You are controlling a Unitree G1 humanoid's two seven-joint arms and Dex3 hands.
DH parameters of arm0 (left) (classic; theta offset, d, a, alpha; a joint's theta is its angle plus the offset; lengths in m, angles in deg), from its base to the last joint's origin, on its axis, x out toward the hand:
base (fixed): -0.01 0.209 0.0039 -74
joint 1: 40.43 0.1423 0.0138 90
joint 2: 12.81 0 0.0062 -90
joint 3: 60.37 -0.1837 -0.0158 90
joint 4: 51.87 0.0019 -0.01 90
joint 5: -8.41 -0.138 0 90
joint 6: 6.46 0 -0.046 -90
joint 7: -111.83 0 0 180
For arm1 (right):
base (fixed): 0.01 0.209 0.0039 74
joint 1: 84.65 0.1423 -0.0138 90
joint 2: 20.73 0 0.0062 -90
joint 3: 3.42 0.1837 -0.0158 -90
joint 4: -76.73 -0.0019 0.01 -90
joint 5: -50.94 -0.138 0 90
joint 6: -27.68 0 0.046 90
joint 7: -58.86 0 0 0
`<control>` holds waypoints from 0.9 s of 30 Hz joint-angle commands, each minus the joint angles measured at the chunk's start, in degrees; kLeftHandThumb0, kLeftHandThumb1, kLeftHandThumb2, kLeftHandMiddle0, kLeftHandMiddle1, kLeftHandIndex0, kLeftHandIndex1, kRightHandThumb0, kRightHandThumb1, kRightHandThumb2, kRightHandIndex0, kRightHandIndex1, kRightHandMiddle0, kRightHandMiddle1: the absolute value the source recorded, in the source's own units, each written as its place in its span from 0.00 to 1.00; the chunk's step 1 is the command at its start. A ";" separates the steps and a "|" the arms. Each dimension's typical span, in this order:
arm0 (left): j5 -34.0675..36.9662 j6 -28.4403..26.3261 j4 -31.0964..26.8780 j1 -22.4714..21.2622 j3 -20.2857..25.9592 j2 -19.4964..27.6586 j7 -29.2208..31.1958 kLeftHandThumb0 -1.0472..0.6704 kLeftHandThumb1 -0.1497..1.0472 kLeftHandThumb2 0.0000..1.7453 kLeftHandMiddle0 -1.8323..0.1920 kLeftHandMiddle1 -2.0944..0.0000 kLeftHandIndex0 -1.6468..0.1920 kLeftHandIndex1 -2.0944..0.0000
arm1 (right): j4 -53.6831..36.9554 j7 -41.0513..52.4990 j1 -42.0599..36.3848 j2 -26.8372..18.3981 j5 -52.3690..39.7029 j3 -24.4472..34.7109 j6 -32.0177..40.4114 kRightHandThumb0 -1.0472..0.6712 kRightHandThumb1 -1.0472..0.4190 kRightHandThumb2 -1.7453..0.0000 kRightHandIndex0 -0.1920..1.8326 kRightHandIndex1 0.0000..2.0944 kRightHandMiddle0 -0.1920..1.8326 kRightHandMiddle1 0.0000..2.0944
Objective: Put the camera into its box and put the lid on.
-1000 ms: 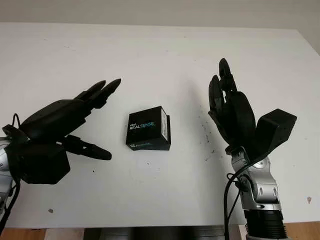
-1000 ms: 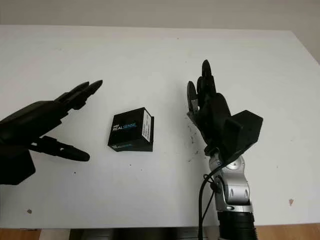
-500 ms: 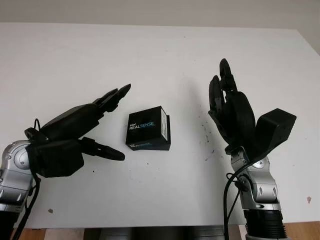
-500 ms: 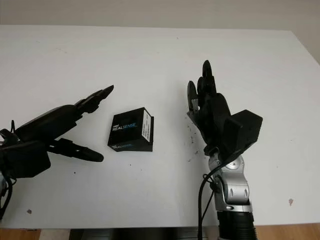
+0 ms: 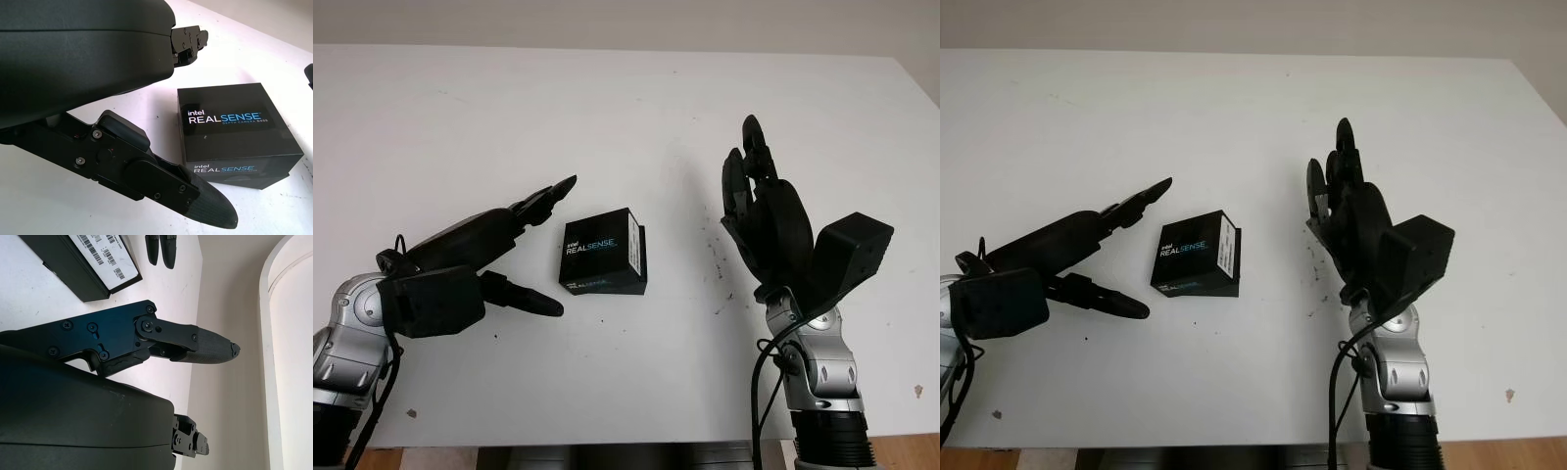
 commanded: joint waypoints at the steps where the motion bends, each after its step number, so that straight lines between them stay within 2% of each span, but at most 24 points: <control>1: -0.37 0.82 0.38 -0.67 -0.56 -0.29 -0.68 0.09 0.89 0.03 0.94 0.96 0.95 0.97 | -1.01 0.07 -0.56 -0.38 0.23 -0.13 -0.62 0.20 0.00 0.68 0.01 0.03 0.02 0.03; 27: -3.34 -0.86 0.85 -2.12 -2.83 -2.98 -3.95 0.13 0.86 0.03 0.88 0.97 0.89 0.96 | -1.45 0.46 -1.29 -0.21 0.15 -0.06 -0.67 0.20 0.00 0.67 0.01 0.03 0.02 0.02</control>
